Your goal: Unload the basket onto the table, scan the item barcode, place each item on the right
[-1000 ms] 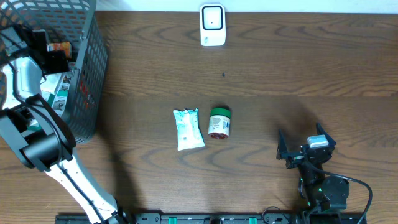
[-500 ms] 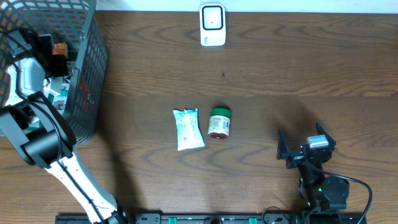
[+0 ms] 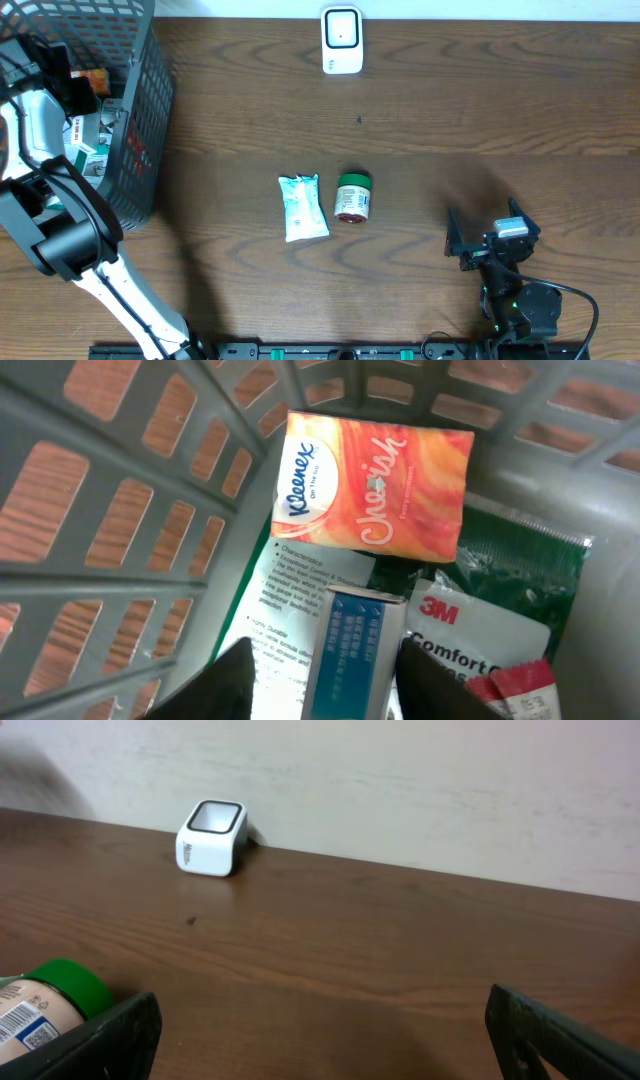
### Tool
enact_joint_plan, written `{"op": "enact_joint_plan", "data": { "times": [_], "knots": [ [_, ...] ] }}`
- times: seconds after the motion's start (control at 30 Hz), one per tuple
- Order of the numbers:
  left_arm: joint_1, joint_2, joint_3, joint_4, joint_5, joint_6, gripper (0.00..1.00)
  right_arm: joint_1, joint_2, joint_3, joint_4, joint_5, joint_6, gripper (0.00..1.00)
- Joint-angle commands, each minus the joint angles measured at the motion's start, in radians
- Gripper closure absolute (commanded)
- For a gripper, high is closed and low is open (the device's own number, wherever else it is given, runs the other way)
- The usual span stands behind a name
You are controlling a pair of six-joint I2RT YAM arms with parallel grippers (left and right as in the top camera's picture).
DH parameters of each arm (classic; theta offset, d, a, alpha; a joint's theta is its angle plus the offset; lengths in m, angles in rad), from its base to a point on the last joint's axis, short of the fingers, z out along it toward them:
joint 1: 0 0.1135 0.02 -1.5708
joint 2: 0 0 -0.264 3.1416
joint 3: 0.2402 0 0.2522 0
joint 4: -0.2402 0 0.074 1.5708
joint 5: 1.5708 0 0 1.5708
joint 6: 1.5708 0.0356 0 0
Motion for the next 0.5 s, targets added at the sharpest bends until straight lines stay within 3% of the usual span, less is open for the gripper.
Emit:
{"op": "enact_joint_plan", "data": {
  "times": [0.0, 0.33, 0.47],
  "knots": [
    [-0.001, -0.025, 0.001, -0.009, -0.007, -0.024, 0.61, 0.003, -0.004, -0.001, -0.004, 0.003, 0.004, 0.01],
    [-0.002, -0.112, 0.001, -0.027, -0.007, -0.111, 0.67, 0.003, -0.004, -0.001, -0.004, 0.003, 0.004, 0.01],
    [-0.001, -0.166, 0.001, -0.03, -0.008, -0.166, 0.76, 0.003, -0.004, -0.001, -0.004, 0.003, 0.004, 0.01]
  ]
}}
